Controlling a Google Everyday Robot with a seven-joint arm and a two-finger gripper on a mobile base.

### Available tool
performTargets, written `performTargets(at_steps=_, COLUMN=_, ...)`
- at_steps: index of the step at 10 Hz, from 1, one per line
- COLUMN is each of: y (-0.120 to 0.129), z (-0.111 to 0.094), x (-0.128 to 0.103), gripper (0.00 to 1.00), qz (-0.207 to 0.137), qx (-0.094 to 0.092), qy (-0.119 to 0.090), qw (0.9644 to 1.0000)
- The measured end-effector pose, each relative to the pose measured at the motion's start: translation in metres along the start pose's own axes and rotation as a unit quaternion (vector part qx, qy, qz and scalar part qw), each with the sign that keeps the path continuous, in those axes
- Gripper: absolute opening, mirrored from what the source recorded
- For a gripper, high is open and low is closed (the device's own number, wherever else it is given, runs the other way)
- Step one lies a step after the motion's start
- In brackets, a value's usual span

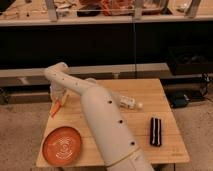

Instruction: Place the pepper in the ceramic bowl

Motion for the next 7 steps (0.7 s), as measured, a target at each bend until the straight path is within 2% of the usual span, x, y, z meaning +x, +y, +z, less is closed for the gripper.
performTargets(at_steps=1, y=0.000, z=0.000, x=0.001, gripper=0.78, qz=0.000, qx=0.000, qy=0.001, qw=1.0000)
performTargets(at_steps=4, y=0.005, z=0.001, x=0.005, gripper=0.80, qz=0.001, qx=-0.005, qy=0.005, qw=1.0000)
performTargets(at_steps=5, y=0.008, z=0.003, x=0.005, gripper=0.77, qz=0.009, qx=-0.005, qy=0.001, qw=1.0000)
performTargets(at_steps=7, y=0.016, z=0.004, x=0.008, gripper=0.62, qz=0.023, qx=-0.005, qy=-0.003, qw=0.9997)
